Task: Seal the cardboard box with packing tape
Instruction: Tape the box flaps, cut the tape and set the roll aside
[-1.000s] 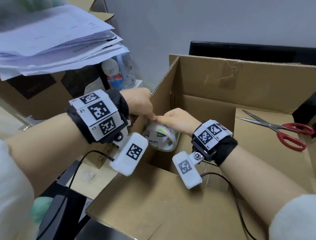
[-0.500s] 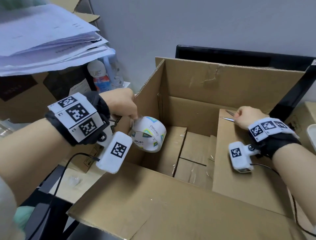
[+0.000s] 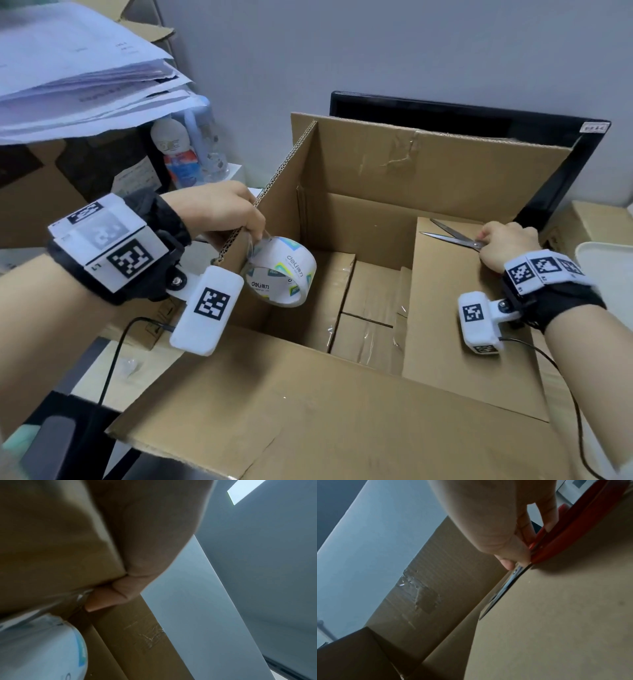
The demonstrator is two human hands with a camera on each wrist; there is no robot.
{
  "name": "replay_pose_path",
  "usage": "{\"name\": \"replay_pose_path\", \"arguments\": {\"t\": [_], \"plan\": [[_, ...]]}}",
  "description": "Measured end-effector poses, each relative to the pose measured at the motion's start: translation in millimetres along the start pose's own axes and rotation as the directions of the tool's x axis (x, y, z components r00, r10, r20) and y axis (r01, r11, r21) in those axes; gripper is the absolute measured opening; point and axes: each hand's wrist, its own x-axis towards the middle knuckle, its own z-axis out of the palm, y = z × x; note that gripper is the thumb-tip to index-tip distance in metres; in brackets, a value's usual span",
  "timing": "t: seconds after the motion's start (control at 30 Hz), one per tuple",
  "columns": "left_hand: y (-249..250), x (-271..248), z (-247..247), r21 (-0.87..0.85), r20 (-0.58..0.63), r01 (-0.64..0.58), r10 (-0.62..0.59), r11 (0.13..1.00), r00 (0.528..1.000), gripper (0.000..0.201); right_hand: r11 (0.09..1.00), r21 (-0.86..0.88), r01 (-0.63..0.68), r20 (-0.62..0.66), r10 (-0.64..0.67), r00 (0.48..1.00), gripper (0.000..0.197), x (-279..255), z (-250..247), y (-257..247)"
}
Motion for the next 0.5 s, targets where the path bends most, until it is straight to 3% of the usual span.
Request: {"name": "replay_pose_path", "arguments": {"t": [0.17,0.27,0.5], "plan": [[2,-4,3,-0.059,-0.048,0.007,-0.010,0.998,0.999,0.017,0.999,0.001,-0.032,-0.083,0.032,0.996,0.026,-6,-4,9],[3,-7,5,-0.096,-0.085,0.002,-0.010,0.995,0.996,0.018,0.992,-0.102,-0.075,-0.018,0.074,0.997,0.022,-11,-10,8],[9,-20,9,-0.082,-0.123,0.017,-0.027,0.996,0.992,0.024,0.972,-0.237,0.014,0.093,0.008,0.996,0.021,-19,-7,-8]]}}
